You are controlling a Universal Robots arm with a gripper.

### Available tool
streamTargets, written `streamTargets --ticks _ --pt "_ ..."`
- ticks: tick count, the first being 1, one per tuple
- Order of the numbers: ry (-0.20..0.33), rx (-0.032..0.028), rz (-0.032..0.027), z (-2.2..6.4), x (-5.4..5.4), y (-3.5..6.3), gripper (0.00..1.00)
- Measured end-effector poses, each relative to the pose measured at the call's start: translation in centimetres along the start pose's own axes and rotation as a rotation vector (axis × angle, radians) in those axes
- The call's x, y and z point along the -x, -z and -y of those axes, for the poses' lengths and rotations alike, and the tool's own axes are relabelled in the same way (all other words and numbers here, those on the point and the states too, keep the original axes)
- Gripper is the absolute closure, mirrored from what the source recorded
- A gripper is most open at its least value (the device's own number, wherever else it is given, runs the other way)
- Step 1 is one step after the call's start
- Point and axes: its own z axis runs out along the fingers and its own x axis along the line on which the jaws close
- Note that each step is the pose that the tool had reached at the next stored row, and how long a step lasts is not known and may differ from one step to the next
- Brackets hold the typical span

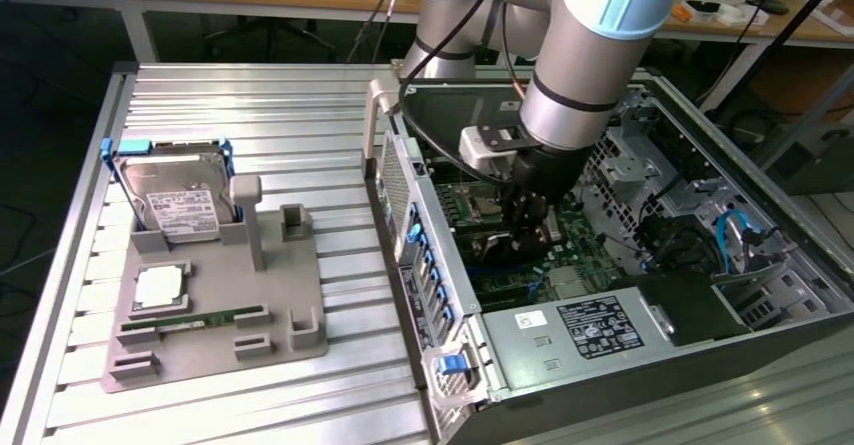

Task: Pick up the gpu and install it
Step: 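Insert the gpu into the slot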

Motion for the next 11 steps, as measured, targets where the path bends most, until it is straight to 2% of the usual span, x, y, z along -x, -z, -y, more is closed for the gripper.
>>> streamTargets --ticks 6,11 --pt "0.000 0.0002 -0.0009 -0.09 0.02 -0.81 0.73" --pt "0.000 0.0000 -0.0001 -0.10 0.03 -0.92 0.73"
